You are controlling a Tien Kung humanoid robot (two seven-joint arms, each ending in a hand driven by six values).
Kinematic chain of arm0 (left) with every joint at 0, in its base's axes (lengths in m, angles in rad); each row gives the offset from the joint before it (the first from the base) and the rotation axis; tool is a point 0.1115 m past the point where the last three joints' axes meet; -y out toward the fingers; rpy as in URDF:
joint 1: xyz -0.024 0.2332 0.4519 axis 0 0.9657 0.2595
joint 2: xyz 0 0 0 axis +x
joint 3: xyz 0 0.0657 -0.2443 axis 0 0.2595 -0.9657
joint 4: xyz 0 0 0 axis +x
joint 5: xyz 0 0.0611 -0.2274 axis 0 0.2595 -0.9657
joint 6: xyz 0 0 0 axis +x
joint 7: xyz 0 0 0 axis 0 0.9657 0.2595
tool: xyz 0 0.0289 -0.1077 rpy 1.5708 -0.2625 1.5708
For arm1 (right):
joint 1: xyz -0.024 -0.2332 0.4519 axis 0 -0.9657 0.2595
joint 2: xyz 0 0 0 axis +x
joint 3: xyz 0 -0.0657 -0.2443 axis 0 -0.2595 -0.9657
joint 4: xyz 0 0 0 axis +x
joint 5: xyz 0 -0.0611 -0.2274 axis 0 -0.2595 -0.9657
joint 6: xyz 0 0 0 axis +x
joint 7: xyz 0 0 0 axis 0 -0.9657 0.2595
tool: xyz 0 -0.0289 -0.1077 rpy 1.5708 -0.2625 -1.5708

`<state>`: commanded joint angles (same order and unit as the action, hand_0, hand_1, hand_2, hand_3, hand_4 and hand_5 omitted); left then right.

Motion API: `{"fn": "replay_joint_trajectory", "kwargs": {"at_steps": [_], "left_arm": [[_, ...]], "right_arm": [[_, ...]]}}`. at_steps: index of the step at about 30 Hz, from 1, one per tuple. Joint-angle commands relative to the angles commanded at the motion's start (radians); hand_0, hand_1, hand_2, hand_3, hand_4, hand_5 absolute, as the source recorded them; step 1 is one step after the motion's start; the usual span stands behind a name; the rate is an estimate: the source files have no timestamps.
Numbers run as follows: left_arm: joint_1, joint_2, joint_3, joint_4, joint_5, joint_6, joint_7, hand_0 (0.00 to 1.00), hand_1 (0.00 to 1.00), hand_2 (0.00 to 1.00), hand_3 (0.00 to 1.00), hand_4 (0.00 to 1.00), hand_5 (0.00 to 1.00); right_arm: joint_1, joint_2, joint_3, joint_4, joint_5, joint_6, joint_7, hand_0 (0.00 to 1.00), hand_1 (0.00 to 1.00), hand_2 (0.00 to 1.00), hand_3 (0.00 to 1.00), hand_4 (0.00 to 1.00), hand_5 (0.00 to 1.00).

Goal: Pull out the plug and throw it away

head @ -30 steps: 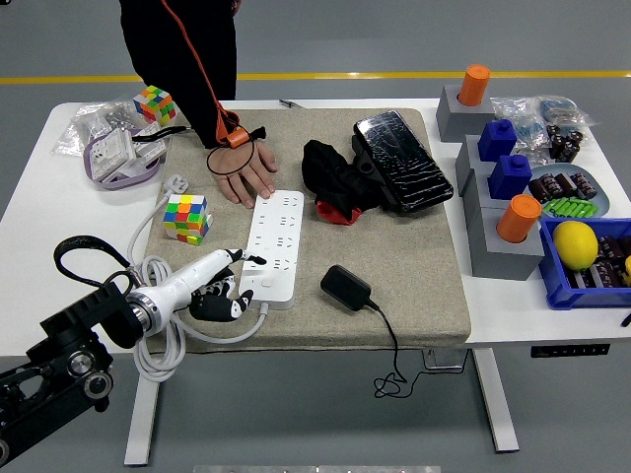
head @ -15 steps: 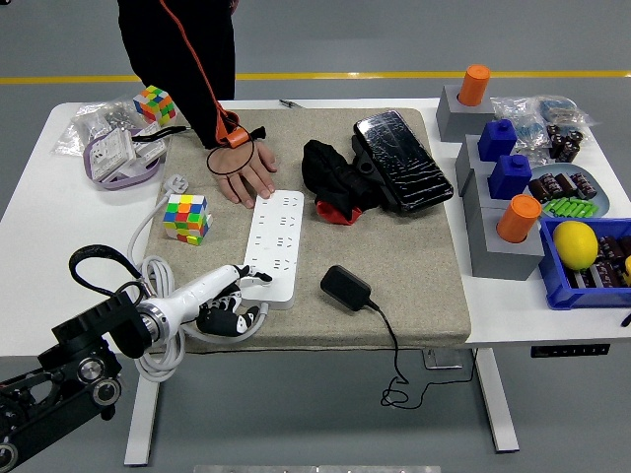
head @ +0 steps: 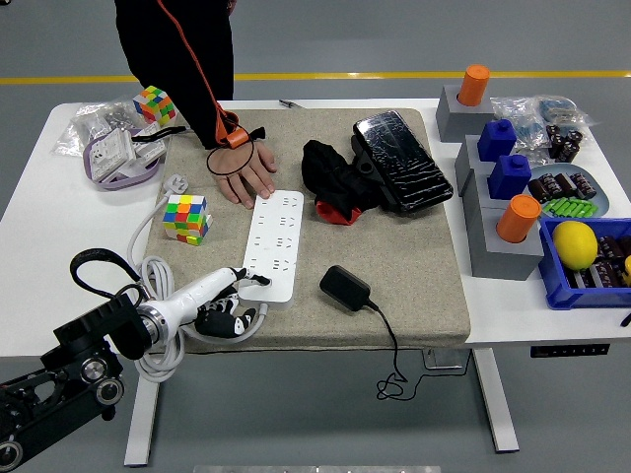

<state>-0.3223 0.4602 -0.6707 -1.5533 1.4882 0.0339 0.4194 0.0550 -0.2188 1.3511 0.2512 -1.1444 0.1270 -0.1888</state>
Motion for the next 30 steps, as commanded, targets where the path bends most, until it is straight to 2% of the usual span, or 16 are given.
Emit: {"fn": "replay_joint_trajectory", "kwargs": {"at_steps": [4,10,12,13,18,19,24,25,30], "left_arm": [[0.001,0.002,0.001,0.001,-0.003,-0.002,-0.001,0.048,0.065,0.115,0.829,0.487,0.002],[0.009,0.008,-0.063,-0.058,0.009,0.024,-0.038,0.049,0.065,0.116,0.827,0.487,0.002],[0.013,0.008,-0.090,-0.084,0.017,0.057,-0.077,0.049,0.065,0.116,0.827,0.487,0.002],[0.016,0.006,-0.102,-0.093,0.022,0.082,-0.106,0.112,0.140,0.190,0.786,0.649,0.002],[0.030,-0.012,-0.155,-0.085,0.032,0.177,-0.226,0.112,0.140,0.190,0.786,0.649,0.002],[0.032,-0.015,-0.169,-0.078,0.029,0.186,-0.235,0.230,0.312,0.393,0.797,0.729,0.210],[0.048,-0.028,-0.271,-0.032,0.049,0.211,-0.257,0.230,0.312,0.393,0.797,0.729,0.210],[0.052,-0.030,-0.295,-0.022,0.054,0.213,-0.256,0.483,0.658,0.694,0.824,0.871,0.359],[0.064,-0.038,-0.427,0.031,0.085,0.202,-0.233,0.483,0.658,0.694,0.824,0.871,0.359]], "right_arm": [[0.002,0.001,-0.001,0.001,0.002,0.000,0.000,0.678,0.716,0.735,0.701,0.998,0.498],[0.001,0.001,0.002,0.000,0.000,-0.001,0.000,0.678,0.716,0.735,0.702,0.998,0.497],[0.001,0.001,0.002,0.000,0.000,-0.001,0.000,0.678,0.716,0.735,0.702,0.998,0.497],[0.001,0.001,0.001,0.000,0.000,-0.001,0.000,0.678,0.716,0.735,0.702,0.998,0.496],[0.002,0.003,-0.002,0.001,0.003,-0.001,0.001,0.678,0.716,0.735,0.702,0.998,0.496],[0.002,0.003,-0.002,0.001,0.003,-0.001,0.001,0.678,0.716,0.735,0.702,0.998,0.496],[0.004,0.003,0.001,0.002,0.002,-0.001,0.000,0.678,0.716,0.735,0.702,0.998,0.496],[0.004,0.002,0.001,0.002,0.001,-0.001,0.000,0.678,0.716,0.735,0.703,0.998,0.496],[0.007,0.000,0.004,0.002,0.000,-0.001,-0.001,0.678,0.716,0.735,0.703,0.998,0.496]]}}
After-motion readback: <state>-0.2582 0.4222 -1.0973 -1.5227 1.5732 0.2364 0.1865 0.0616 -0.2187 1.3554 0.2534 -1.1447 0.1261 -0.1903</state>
